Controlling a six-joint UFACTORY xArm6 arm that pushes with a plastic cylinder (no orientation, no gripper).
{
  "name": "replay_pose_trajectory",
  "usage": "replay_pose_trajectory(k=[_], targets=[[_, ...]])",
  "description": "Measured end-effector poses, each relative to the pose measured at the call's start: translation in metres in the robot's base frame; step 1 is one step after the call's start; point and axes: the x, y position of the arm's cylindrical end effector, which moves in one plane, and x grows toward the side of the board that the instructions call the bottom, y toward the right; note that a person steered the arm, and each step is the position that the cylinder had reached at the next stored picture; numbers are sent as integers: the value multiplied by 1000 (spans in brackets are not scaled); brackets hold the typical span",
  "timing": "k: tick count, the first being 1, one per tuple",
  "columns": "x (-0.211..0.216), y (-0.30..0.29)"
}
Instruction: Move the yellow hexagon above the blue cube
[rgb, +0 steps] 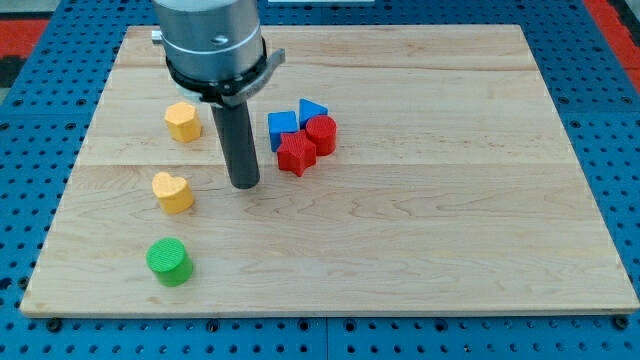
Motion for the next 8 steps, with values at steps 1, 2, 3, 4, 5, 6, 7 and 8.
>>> replay_pose_trajectory(k=[1, 2, 3, 4, 5, 6, 7, 8], targets=[[-31, -55], [-55, -108], [-75, -109], [-93, -81], [-103, -42], [-112, -21], [-112, -35], [-91, -47]])
